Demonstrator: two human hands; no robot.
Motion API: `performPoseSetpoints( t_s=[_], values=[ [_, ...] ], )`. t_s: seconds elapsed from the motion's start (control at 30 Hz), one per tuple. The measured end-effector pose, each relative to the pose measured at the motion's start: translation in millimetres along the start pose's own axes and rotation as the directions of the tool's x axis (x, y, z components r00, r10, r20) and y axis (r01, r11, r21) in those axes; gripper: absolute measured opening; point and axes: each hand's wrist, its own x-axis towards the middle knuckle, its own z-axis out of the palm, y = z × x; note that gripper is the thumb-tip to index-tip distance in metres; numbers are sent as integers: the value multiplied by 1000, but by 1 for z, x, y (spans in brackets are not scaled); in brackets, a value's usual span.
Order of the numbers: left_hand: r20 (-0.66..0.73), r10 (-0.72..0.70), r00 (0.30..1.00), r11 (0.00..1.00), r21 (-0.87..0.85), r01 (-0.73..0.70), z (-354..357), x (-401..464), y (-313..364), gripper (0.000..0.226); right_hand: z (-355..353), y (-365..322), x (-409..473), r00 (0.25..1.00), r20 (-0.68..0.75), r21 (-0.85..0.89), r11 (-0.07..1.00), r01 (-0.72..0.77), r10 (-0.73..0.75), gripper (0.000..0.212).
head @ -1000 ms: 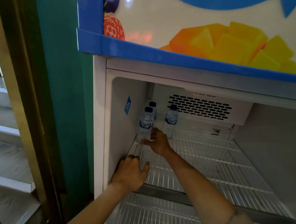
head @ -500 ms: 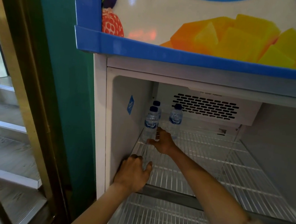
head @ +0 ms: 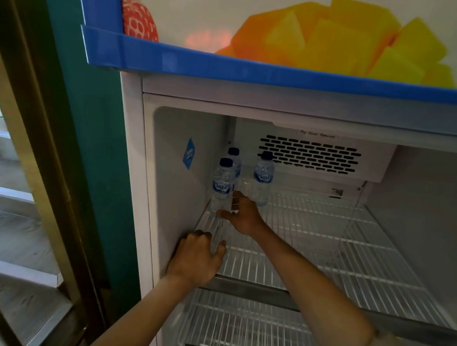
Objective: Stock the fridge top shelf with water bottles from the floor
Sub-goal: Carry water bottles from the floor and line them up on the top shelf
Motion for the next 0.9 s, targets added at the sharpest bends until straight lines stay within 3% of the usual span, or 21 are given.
performPoseSetpoints(
  t_s=[0.2,0.4,0.53,0.7,0.9],
  values=[
    [20,-21,1000,1000,-6,21,-1,-1,1,40,1,2,-1,1000,-6,27,1000,-1,1,63],
    [55,-43,998,999,-21,44,-3,-2,2,41,-6,-1,-8,998,20,68,996,-62,61,86],
    [71,-28,997,998,-47,31,-10,-7,7,37,-21,-7,-33,995,5,41,994,-103,103,87],
    [-1,66,998,992,-108,-66,-24,-19,10,19,-48,-23,-87,985,-105,-20,990,-139,136,81],
    [-24,266,964,950,-162,-266,-49,-62,9,36,-61,-56,-189,898,-421,-59,984,-169,129,56]
  ],
)
